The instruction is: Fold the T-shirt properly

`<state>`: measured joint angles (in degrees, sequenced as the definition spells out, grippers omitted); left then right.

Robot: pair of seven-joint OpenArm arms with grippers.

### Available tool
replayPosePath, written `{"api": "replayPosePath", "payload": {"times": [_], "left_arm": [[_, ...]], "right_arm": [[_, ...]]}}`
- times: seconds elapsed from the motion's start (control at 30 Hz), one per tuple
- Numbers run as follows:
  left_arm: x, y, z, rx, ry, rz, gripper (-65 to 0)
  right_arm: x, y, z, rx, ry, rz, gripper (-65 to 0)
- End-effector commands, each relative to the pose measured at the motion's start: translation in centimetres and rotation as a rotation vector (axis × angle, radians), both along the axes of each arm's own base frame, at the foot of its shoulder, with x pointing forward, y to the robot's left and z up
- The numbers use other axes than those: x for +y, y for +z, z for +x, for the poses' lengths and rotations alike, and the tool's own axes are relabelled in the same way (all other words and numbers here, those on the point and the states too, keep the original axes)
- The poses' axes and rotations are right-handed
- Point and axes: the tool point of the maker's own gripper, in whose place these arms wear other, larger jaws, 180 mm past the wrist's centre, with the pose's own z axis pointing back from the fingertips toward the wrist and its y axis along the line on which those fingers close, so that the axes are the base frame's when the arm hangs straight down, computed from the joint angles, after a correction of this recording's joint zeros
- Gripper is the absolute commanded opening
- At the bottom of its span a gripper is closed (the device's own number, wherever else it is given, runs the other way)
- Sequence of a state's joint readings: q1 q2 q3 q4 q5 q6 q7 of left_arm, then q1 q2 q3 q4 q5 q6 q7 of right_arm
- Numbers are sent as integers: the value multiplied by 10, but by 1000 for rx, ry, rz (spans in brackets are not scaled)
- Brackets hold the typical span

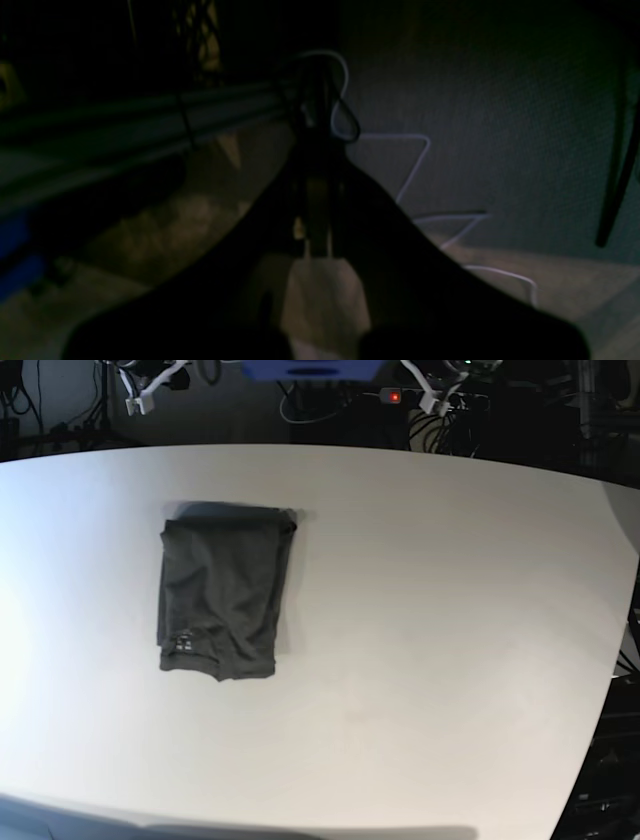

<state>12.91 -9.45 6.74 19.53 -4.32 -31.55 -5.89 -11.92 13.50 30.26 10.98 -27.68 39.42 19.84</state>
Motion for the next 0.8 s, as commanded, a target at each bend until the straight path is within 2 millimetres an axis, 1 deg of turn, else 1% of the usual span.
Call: {"api": "replayPosePath", "payload": {"times": [0.0,0.03,0.1,0.17,0.23,0.37,0.43,0.47,0.53,0.63,0.7,0.73,0.77], "left_arm": [[-4,0,-7,9,18,-18,-628],[-2,-2,-5,3,40,-15,-628],[-4,-5,1,-3,77,-14,-628],[-1,-6,3,-3,100,-7,-628],[1,-7,7,-8,115,-2,-628],[2,-8,8,-4,115,1,-628],[3,-8,8,-4,115,3,-628],[3,-8,8,-4,115,4,-628],[5,-9,10,-8,114,18,-628],[22,-16,11,-21,73,130,-628],[30,-19,8,-26,8,198,-628],[35,-21,8,-31,-12,233,-628],[38,-21,10,-36,-17,249,-628]], "right_arm": [[-2,1,-2,5,12,5,-650],[4,0,0,6,28,14,-650],[7,-1,-3,20,56,18,-650],[9,-1,-6,30,81,21,-650],[19,-3,-9,38,101,36,-649],[30,-4,-15,56,148,53,-649],[36,-8,-20,71,178,29,-649],[33,-10,-21,85,185,7,-649],[28,-15,-13,94,197,-33,-649],[25,-17,-8,103,199,-55,-649],[26,-18,-11,119,200,-58,-646],[26,-20,-6,115,199,-76,-646],[22,-22,-1,107,197,-117,-646]]}}
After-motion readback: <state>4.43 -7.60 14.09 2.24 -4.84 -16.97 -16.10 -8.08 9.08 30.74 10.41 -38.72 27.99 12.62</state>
